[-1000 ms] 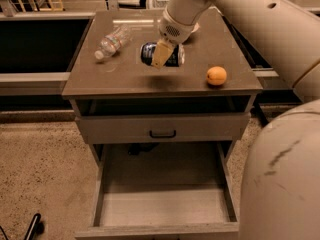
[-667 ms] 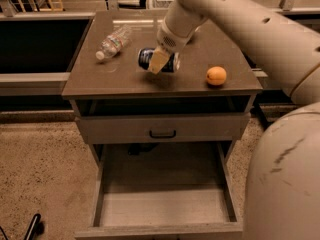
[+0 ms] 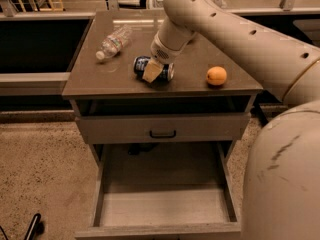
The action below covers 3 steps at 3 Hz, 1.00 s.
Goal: Pick pepsi can from middle drawer and place on counter
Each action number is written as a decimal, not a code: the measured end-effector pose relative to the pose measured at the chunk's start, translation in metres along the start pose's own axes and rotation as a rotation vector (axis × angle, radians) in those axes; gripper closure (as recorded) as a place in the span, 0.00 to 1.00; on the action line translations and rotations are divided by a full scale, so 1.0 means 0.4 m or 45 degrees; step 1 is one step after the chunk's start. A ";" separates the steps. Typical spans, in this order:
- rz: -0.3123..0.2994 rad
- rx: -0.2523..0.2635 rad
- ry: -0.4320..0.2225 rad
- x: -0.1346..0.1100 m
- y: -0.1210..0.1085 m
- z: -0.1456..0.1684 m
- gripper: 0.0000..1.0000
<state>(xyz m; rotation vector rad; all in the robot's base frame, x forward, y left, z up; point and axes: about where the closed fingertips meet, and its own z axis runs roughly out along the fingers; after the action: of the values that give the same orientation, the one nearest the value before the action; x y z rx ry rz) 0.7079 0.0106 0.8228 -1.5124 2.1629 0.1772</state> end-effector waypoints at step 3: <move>-0.080 -0.053 -0.258 -0.070 0.039 -0.222 0.00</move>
Offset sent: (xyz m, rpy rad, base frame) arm -0.0339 0.0104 0.1207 0.3377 -0.0817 0.2161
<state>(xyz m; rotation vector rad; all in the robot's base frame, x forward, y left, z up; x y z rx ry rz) 0.6730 0.0069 0.9104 -1.5139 1.9616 0.3407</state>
